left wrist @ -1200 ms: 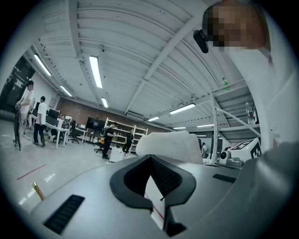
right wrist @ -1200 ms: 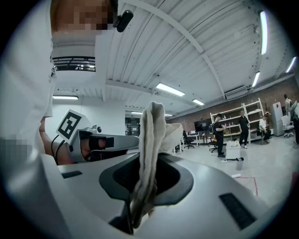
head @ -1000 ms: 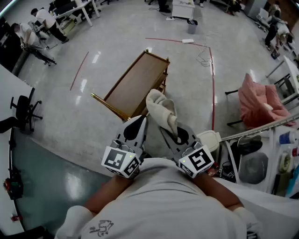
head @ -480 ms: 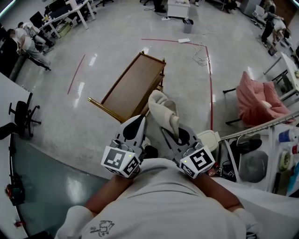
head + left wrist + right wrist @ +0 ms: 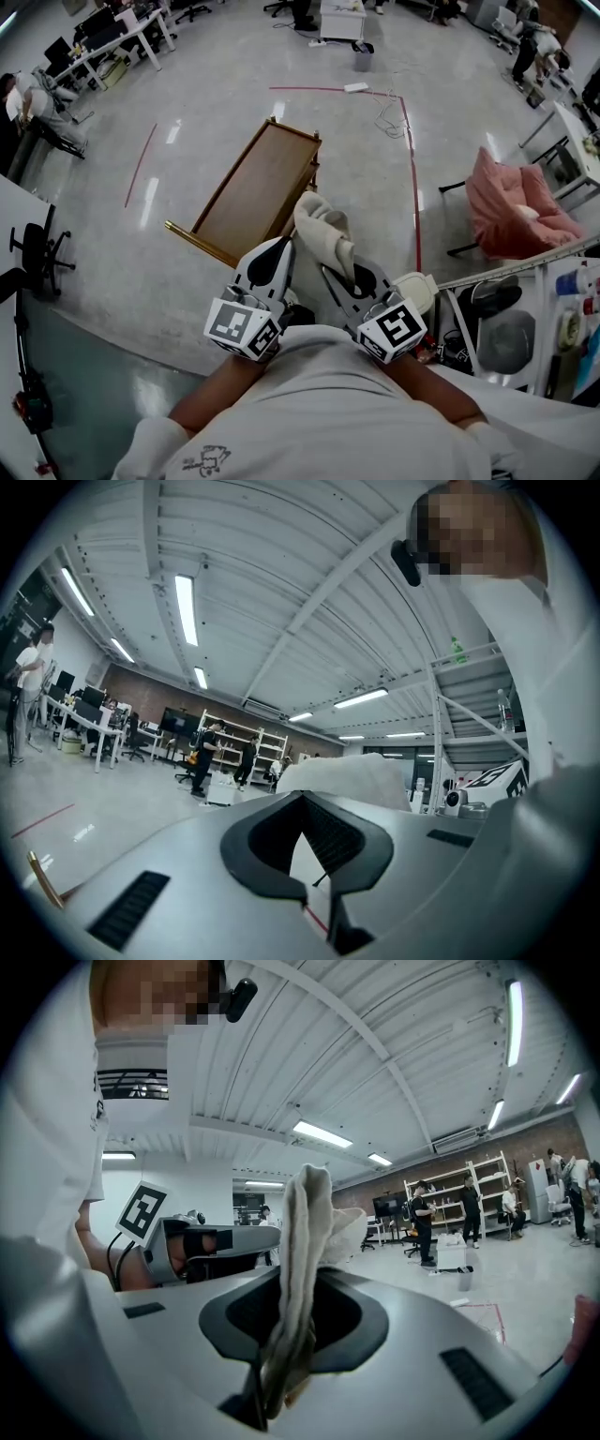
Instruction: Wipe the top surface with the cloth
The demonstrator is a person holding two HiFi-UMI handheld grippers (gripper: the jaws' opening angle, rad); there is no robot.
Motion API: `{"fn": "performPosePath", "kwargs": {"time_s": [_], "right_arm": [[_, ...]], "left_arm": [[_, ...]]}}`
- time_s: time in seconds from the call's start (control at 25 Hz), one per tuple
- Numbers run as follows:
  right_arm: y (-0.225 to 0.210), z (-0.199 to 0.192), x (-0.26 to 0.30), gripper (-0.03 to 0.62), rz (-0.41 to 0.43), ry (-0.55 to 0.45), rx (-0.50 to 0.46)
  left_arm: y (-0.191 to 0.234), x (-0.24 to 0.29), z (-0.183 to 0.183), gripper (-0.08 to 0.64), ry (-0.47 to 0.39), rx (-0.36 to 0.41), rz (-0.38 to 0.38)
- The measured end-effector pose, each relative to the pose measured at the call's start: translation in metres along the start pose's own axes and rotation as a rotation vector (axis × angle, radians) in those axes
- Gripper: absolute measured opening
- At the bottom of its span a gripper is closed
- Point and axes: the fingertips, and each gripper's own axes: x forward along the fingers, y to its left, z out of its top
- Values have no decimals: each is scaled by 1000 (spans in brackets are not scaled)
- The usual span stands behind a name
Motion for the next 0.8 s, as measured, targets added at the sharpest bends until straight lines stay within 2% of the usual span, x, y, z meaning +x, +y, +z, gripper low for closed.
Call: {"fn": "performPosePath", "kwargs": {"time_s": [0.24, 0.48, 0.6, 0.8], "right_arm": [[-24, -1, 39, 75, 1, 23, 18], [-47, 17, 97, 75, -2, 28, 7], [-48, 24, 131, 75, 18, 26, 9], [-49, 19, 180, 75, 73, 43, 16]], "left_arm": [[35, 30, 8, 8, 1, -3, 2], [84, 57, 30, 8, -9, 15, -3], [115, 66, 42, 8, -9, 25, 4], [160, 78, 41, 8, 6, 21, 13]]}}
